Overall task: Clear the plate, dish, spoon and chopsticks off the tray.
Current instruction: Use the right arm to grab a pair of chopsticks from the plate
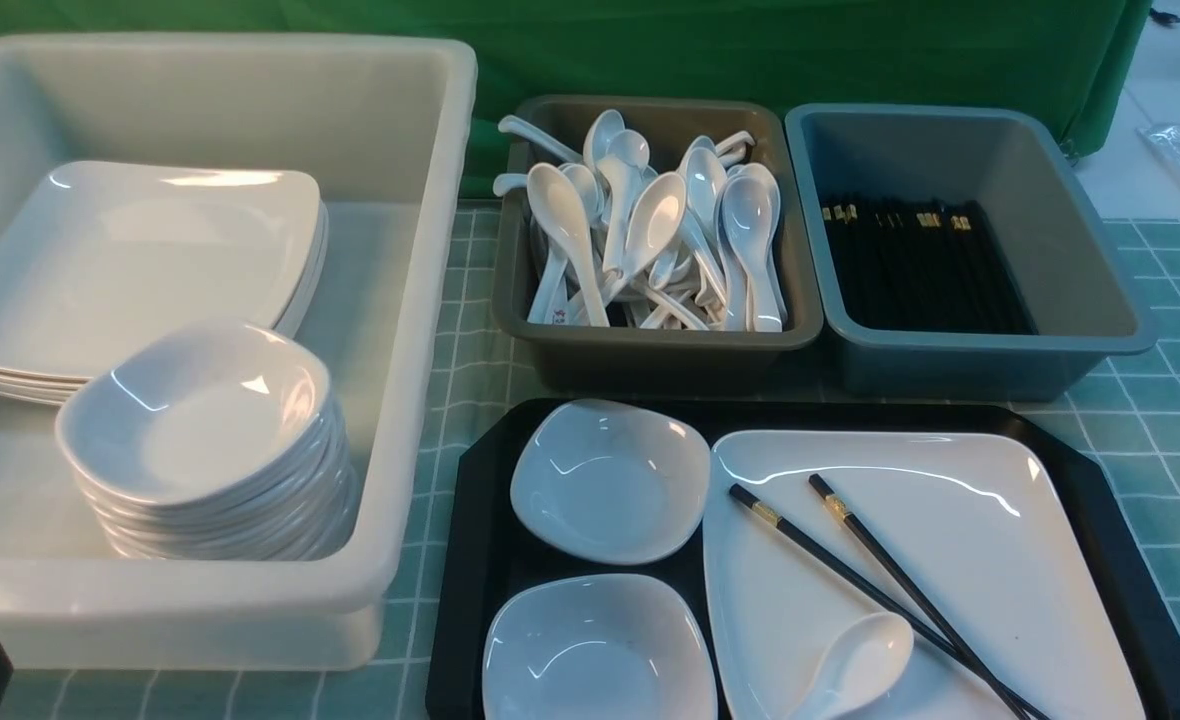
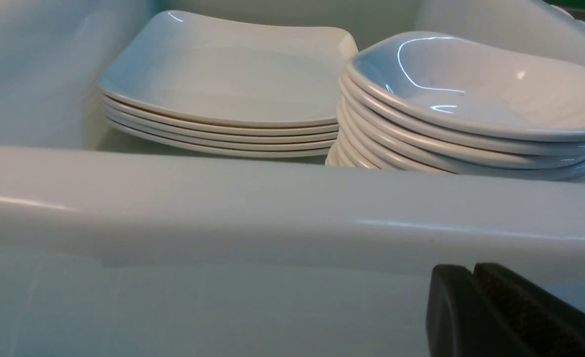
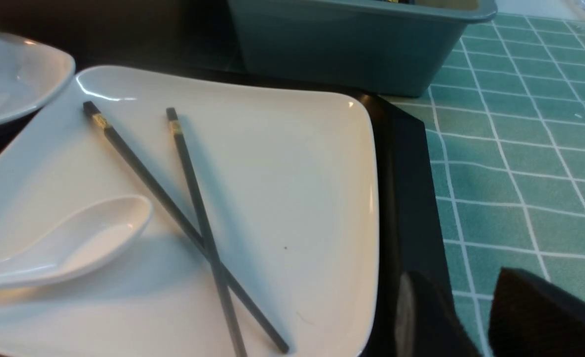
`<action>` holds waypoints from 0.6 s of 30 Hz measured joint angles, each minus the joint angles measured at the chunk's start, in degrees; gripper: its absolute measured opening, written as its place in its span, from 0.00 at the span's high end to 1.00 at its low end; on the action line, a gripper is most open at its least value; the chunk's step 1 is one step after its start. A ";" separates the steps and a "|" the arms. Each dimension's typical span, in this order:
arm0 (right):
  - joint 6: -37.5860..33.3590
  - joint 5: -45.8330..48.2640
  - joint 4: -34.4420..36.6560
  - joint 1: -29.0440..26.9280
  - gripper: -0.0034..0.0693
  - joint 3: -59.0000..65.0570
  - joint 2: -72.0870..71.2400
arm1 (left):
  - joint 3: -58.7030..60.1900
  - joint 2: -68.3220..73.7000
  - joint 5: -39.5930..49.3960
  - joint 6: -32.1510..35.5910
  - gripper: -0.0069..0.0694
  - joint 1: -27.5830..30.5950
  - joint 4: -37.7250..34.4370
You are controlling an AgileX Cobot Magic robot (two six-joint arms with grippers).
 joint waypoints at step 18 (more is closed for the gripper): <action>-0.07 0.00 0.00 0.00 0.62 0.00 0.00 | -0.68 0.00 -21.39 -18.15 0.89 0.00 -19.24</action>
